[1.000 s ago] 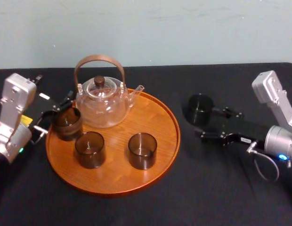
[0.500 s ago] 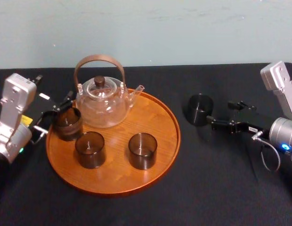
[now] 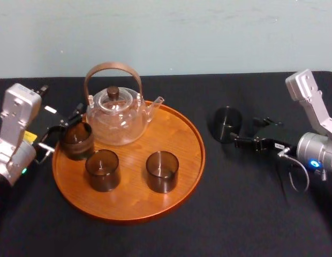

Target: Pick up the glass from the table and place it on the tray.

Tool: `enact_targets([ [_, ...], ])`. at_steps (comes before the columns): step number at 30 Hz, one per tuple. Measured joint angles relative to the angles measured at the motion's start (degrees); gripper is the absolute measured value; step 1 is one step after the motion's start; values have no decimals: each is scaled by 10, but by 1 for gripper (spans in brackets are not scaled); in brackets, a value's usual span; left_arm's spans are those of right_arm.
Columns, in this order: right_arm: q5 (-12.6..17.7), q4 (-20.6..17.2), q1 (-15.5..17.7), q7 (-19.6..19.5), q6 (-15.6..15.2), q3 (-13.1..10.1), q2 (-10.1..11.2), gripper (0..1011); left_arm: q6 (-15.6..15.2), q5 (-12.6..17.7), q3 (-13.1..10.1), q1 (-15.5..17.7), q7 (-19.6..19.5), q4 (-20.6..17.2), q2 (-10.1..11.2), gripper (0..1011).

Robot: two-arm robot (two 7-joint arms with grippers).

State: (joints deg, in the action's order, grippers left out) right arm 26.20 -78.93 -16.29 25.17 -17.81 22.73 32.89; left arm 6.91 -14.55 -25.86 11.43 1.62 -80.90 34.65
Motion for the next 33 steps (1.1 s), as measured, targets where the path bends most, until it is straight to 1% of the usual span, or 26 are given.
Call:
enact_targets([
  [14,-25,62,-48,10,1,19,-35,1002,0,0,0,0,0,0,0,1001],
  [16,-26,64,-50,11,1,19,-36,1003,0,0,0,0,0,0,0,1001],
  [21,-38,83,-66,16,3,27,-48,1002,0,0,0,0,0,0,0,1001],
  [33,-57,110,-89,23,5,35,-63,1002,0,0,0,0,0,0,0,1001],
])
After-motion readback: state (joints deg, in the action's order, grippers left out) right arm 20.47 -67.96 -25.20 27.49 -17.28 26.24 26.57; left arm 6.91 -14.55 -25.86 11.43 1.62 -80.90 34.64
